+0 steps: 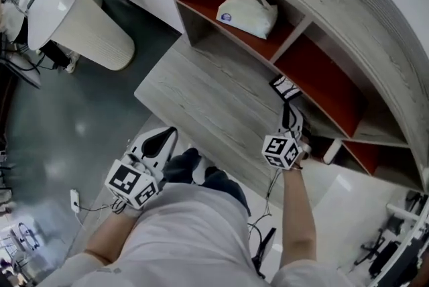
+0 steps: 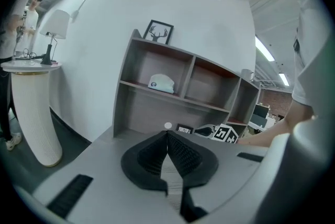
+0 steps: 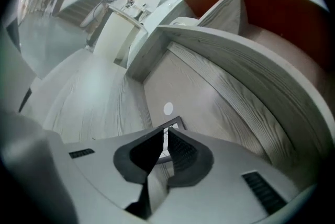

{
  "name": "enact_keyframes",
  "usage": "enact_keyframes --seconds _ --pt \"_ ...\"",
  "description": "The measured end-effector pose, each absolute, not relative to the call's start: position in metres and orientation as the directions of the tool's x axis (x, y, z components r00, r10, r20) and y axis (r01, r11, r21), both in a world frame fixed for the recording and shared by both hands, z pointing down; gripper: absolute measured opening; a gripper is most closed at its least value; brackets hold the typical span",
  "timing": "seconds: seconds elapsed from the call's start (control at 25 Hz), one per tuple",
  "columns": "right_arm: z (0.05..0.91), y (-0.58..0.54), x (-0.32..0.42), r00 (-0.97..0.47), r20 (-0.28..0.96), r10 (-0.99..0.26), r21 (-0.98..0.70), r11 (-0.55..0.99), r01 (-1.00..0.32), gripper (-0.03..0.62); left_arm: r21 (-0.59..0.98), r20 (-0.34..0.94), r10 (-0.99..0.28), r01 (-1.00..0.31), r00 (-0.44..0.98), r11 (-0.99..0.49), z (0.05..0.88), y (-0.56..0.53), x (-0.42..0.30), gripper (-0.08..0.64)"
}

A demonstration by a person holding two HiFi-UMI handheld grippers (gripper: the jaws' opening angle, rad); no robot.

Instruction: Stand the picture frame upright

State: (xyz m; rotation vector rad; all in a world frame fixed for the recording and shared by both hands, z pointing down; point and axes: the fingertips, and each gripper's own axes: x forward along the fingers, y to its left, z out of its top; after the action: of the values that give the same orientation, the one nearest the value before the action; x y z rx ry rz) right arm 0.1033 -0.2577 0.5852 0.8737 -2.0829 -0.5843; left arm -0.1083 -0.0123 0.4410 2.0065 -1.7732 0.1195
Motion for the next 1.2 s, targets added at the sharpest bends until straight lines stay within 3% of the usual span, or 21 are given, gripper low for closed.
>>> enact_keyframes --seconds 0.48,1.2 --pt "0.543 -0.196 0.13 -0.447 0.492 -0.747 0.306 0.629 -0.715 0.035 0.288 0.318 -0.871 -0.914 0.374 -0.287 0.434 -0.061 -0.067 0.015" --pt "0.438 -0.153 0.156 -0.443 0.359 -0.822 0.068 0.496 -0.865 0.037 0.288 0.256 -0.784 -0.819 0.565 -0.496 0.411 -0.117 -0.007 0.015"
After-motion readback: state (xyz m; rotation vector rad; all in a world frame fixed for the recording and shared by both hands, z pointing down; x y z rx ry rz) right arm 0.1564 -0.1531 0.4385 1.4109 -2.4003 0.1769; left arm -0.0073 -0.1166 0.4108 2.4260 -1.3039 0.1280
